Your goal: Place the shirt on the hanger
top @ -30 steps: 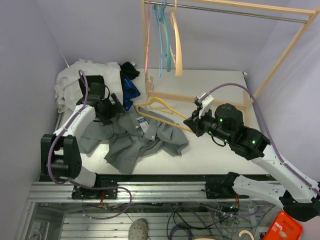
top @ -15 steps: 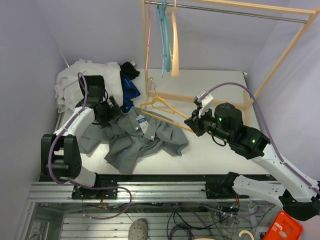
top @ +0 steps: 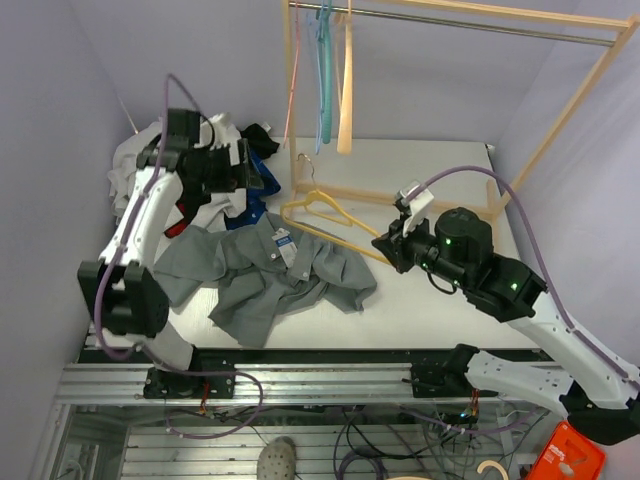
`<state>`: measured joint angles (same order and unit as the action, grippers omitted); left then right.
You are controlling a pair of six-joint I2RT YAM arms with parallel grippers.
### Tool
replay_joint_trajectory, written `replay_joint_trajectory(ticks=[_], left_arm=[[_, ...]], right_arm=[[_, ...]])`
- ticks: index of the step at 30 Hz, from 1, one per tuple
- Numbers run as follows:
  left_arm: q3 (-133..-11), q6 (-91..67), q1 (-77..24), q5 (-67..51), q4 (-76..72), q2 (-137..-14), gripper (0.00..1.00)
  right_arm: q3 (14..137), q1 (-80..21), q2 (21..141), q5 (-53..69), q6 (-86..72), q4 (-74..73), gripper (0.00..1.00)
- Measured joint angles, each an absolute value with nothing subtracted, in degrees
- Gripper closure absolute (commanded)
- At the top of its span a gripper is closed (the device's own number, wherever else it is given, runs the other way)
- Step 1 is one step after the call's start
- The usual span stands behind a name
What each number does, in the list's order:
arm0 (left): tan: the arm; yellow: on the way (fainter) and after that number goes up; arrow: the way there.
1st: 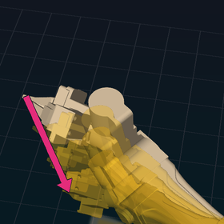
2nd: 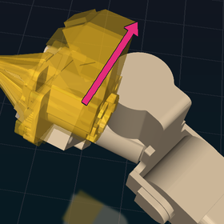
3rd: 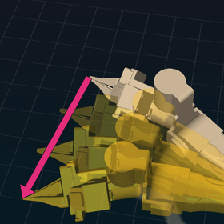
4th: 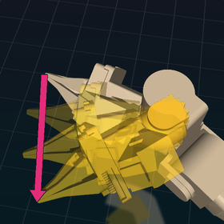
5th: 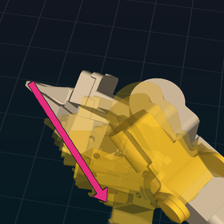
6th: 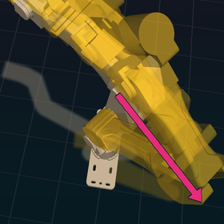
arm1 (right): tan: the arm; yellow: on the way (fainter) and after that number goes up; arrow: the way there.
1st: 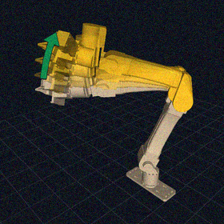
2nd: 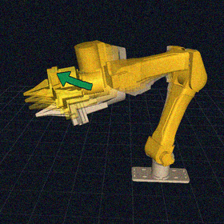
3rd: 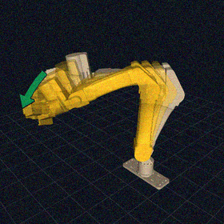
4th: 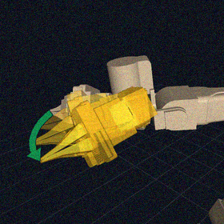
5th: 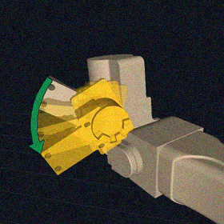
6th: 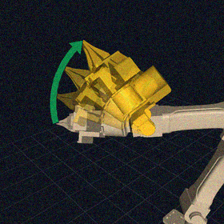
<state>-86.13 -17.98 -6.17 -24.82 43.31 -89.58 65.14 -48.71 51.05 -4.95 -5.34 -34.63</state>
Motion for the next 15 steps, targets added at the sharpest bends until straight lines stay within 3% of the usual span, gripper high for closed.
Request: replay_joint_trajectory(ticks=[5,8,15], left_arm=[[-102.98,11.22,-6.15,-37.32,61.06,-103.74,0.05],[-100.99,25.96,-6.09,-38.54,67.07,-106.43,0.05],[-90.70,47.81,-6.09,-38.15,64.10,-101.21,0.05]], right_arm=[[65.14,-48.71,47.90,-5.87,-5.34,-34.79,1.00],[65.14,-48.71,45.58,-6.63,-5.34,-34.76,1.00],[65.25,-48.71,42.70,-8.19,-5.58,-34.79,1.00]])
